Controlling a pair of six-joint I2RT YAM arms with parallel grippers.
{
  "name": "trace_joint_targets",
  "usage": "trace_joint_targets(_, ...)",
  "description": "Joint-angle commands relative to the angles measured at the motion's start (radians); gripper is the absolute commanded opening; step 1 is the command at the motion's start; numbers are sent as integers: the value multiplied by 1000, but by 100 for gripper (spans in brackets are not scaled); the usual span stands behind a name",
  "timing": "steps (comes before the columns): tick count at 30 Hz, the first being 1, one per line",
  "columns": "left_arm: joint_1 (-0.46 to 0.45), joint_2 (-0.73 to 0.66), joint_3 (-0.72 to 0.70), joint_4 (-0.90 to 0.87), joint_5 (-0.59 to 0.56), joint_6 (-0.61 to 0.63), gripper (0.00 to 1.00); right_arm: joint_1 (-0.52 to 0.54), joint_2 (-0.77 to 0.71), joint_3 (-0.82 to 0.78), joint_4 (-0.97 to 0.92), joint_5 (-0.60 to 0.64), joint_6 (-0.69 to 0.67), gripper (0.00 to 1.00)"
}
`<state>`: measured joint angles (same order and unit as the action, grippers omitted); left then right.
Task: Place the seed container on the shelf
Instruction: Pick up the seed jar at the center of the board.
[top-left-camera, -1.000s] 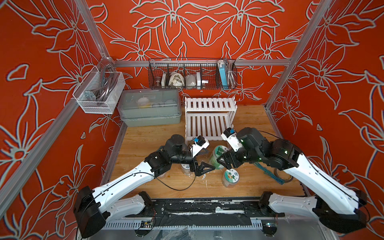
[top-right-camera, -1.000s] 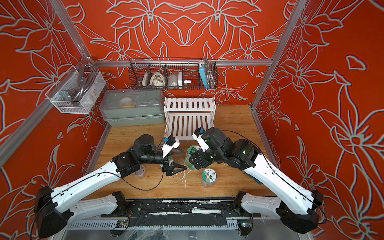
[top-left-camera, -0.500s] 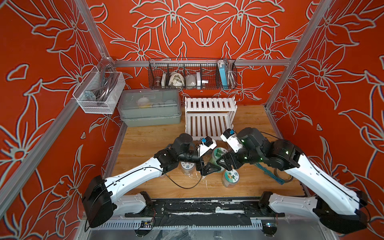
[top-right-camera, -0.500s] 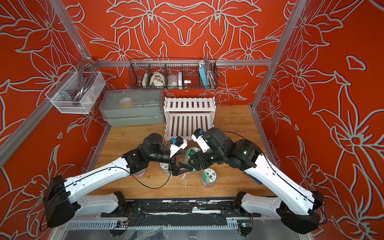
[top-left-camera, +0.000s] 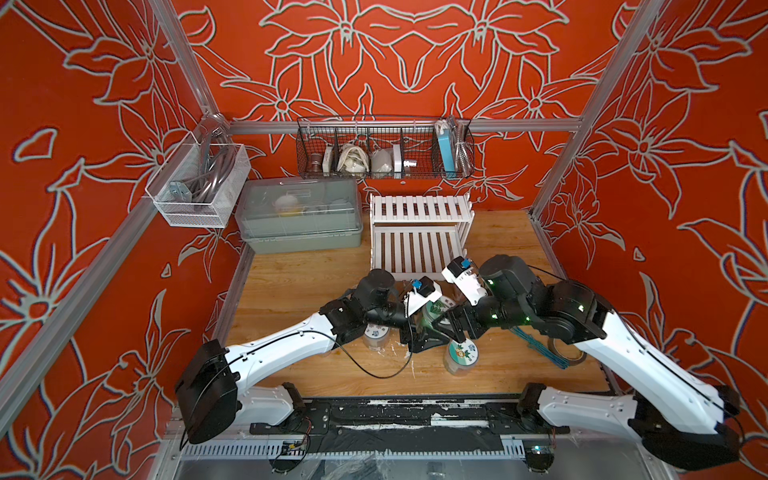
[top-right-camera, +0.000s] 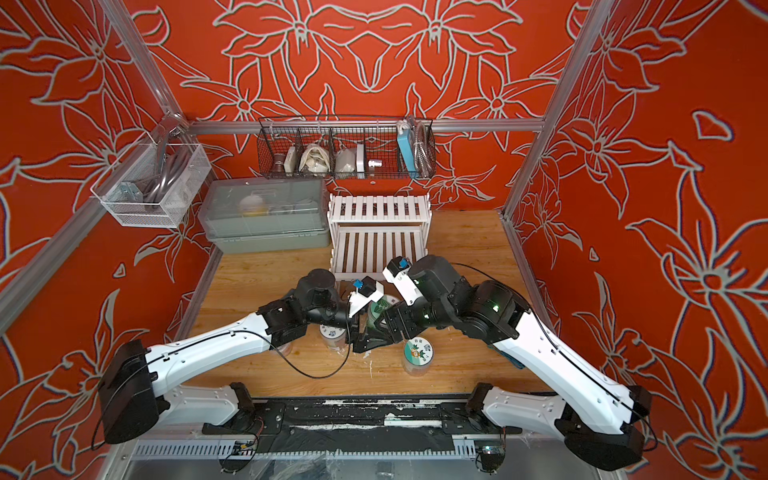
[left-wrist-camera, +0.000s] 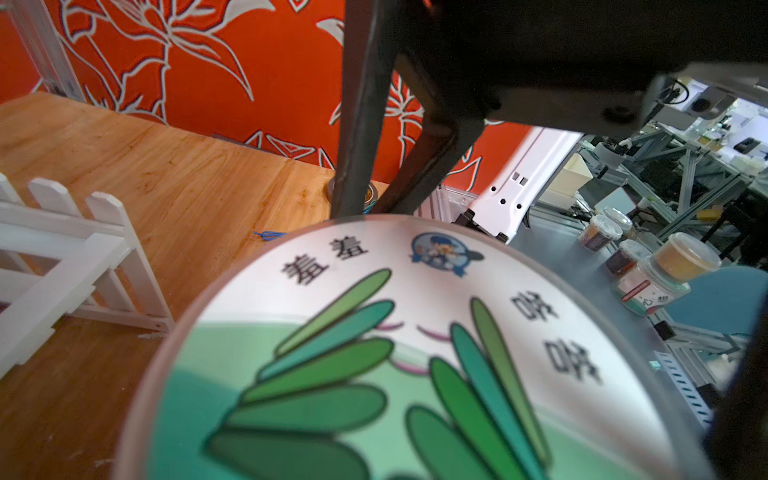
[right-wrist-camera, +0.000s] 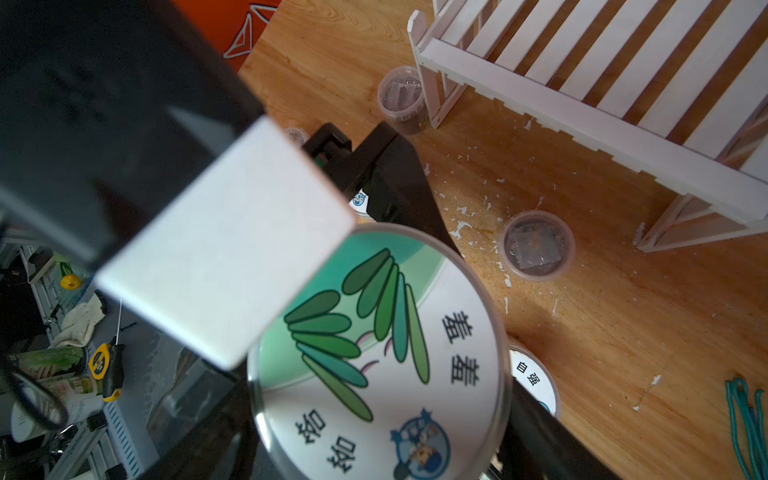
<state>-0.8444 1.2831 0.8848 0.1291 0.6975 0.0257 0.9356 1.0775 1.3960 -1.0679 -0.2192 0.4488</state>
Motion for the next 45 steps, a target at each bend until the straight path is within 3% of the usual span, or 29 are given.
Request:
trace_joint_targets(1,-4,1,38,8,24,6,91,-5,-19,17,27,-9,-17,50)
trace_joint_targets(4,-4,-7,36,12,23,3,96,-5,-21,18,16,-4,-25,50)
trace_joint_targets(11,-4,-24,38,15,27,-7,98,-6,-21,20,11,5,-32,49)
trace_joint_targets(16,-4,-25,42,6,26,0,90,-6,-20,26,12,2,-36,49)
trace_joint_targets(19,-4,-21,43,2,34,2,80,-5,-20,22,12,6,-40,49)
trace_joint_targets(23,-5,-25,40,2,31,2,75,-6,-16,20,-23,16,-41,61)
trace_joint_targets(27,-4,-40,20,33,-10,-1,74,-5,-21,40,-41,44,-41,83)
trace_joint_targets(35,-4,-90,-24,113,-192,7,72,-5,-92,120,-89,148,-64,97)
trace_joint_targets(40,-2,-129,-41,142,-334,25,72,-6,-119,184,-168,276,-79,97)
trace_joint_targets(45,-1,-159,-44,185,-557,40,72,-6,-203,123,-121,372,-41,97)
